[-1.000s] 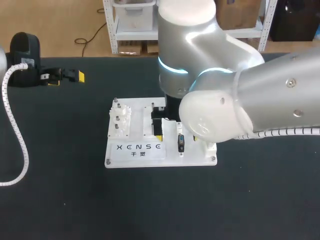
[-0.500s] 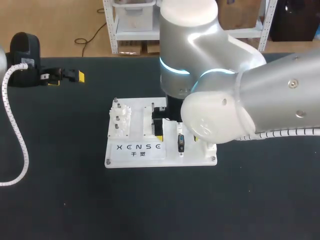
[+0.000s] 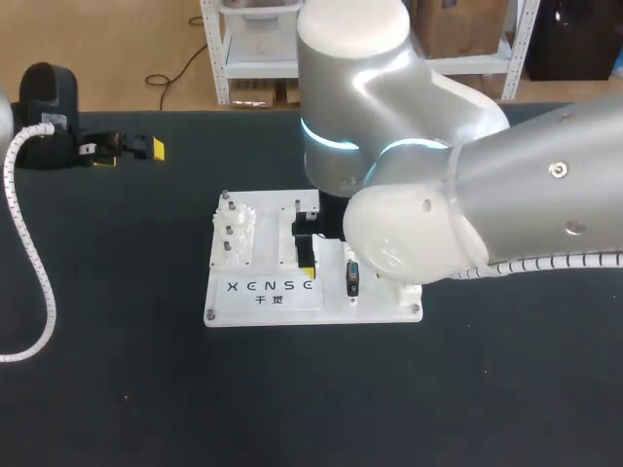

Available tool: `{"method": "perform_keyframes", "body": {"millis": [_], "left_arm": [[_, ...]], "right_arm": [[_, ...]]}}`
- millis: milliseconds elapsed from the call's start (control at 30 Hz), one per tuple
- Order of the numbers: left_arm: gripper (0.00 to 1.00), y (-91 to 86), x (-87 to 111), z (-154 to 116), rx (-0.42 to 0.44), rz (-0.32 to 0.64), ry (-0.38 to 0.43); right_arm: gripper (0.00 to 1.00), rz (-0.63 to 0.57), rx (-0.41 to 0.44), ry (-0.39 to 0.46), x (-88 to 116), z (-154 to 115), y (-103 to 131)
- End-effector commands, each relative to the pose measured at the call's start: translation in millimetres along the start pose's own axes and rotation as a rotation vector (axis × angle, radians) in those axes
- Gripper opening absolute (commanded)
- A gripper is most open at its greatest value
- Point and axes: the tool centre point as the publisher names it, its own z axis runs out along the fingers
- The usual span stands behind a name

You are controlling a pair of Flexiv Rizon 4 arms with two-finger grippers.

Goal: Insert the USB connector, Ethernet cable, and multi-pin plug into their matching sockets one by one.

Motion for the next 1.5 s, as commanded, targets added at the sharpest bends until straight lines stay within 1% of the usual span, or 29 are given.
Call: {"method": "perform_keyframes", "body": {"millis": [33,267,333,467,533,567,733,767,800,833,900,933,1000,1033,1200,1500], "left_arm": [[1.0,0.0,0.0,0.0,0.0,0.0,0.0],[1.0,0.0,0.0,0.0,0.0,0.0,0.0],[1.0,0.0,0.0,0.0,0.0,0.0,0.0],[1.0,0.0,0.0,0.0,0.0,0.0,0.0],[1.0,0.0,0.0,0.0,0.0,0.0,0.0],[1.0,0.0,0.0,0.0,0.0,0.0,0.0],[1.0,0.0,0.0,0.0,0.0,0.0,0.0],[1.0,0.0,0.0,0.0,0.0,0.0,0.0],[1.0,0.0,0.0,0.0,0.0,0.0,0.0],[1.0,0.0,0.0,0.0,0.0,0.0,0.0],[1.0,0.0,0.0,0.0,0.0,0.0,0.0],[1.0,0.0,0.0,0.0,0.0,0.0,0.0],[1.0,0.0,0.0,0.0,0.0,0.0,0.0],[1.0,0.0,0.0,0.0,0.0,0.0,0.0],[1.0,0.0,0.0,0.0,0.0,0.0,0.0],[1.0,0.0,0.0,0.0,0.0,0.0,0.0]], "right_arm": [[1.0,0.002,-0.002,0.002,-0.2,0.4,-0.9],[1.0,-0.006,-0.005,0.001,1.5,2.4,-1.7],[0.93,-0.013,-0.007,-0.002,3.3,2.8,-2.5],[0.94,-0.03,-0.013,0.0,6.2,6.1,-5.0],[0.99,-0.044,-0.012,-0.004,7.5,6.8,-5.8],[1.0,-0.048,-0.013,-0.004,8.1,6.9,-6.1],[1.0,-0.062,-0.015,-0.005,8.7,7.5,-6.6],[0.97,-0.063,-0.016,-0.005,8.7,7.4,-6.6],[0.88,-0.064,-0.017,-0.005,8.7,7.3,-6.6],[0.81,-0.065,-0.017,-0.006,8.7,7.3,-6.7],[0.55,-0.068,-0.016,-0.007,8.8,7.0,-6.1],[0.49,-0.069,-0.015,-0.008,8.8,6.9,-5.9],[0.47,-0.07,-0.013,-0.009,8.8,6.9,-5.7],[0.43,-0.069,-0.013,-0.01,8.7,6.9,-5.6],[0.36,-0.064,-0.009,-0.011,8.2,7.1,-6.0],[0.33,-0.061,-0.002,-0.01,6.9,7.5,-6.9]]}}
